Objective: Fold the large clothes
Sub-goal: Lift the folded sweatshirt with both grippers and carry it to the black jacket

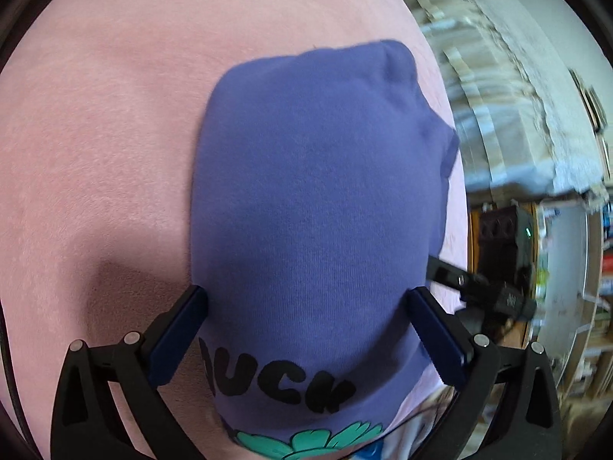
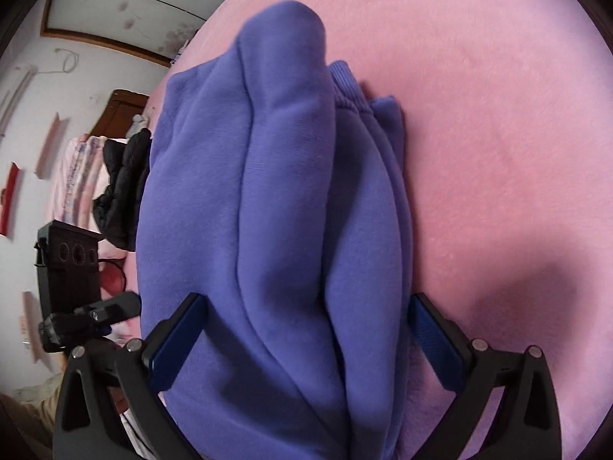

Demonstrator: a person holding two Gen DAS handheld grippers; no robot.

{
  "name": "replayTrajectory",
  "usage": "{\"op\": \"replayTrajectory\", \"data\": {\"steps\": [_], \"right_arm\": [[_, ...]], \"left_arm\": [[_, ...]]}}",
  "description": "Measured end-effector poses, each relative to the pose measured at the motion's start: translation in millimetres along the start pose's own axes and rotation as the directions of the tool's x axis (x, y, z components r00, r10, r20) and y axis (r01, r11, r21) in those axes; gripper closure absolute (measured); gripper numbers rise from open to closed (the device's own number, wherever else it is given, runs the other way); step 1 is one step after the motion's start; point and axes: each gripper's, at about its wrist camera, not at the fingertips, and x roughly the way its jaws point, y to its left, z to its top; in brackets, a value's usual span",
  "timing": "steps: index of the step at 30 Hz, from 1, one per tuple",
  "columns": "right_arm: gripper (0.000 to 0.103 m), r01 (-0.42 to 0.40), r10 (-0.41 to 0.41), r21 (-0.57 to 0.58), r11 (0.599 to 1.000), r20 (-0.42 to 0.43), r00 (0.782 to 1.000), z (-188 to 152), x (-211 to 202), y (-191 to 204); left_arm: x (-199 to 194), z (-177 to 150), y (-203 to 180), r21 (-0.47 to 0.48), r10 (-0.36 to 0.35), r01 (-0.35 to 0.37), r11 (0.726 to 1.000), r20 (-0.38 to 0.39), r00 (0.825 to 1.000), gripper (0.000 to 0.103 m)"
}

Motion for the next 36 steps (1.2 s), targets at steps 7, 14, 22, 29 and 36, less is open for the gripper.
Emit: {"op": "replayTrajectory", "data": {"steps": [7, 14, 22, 29, 36], "right_arm": [[0.0, -0.118, 0.122, 0.05, 0.992, -0.083, 0.989, 2.8, 12.5, -14.1], [0.0, -0.182, 0.19, 0.077, 0.98, -0.113, 0.975, 1.5, 17.3, -19.8], [0.027, -0.238, 0.244, 0.088, 0.967, -0.065, 0.968, -4.8, 6.4, -20.9], [0.045, -0.223, 0.223, 0.031, 0.974, 0.009, 0.975, -19.8, -21.3, -0.8], [0.048, -0.21, 0.21, 0.009, 0.978, 0.058, 0.976, -40.5, -47.1, 49.9]], "left_arm": [[12.1, 2.3, 15.1, -0.026, -0.062, 0.061, 0.998, -0.064, 0.996, 0.0], [16.1, -1.5, 41.5, -0.068, -0.153, 0.148, 0.987, -0.086, 0.984, 0.0], [26.6, 1.0, 40.3, -0.09, -0.172, 0.164, 0.982, -0.091, 0.981, 0.0], [4.4, -8.1, 32.1, -0.053, -0.224, 0.223, 0.973, -0.013, 0.975, 0.013], [-63.0, -26.9, 19.2, -0.013, -0.247, 0.249, 0.968, 0.076, 0.966, 0.019]]}}
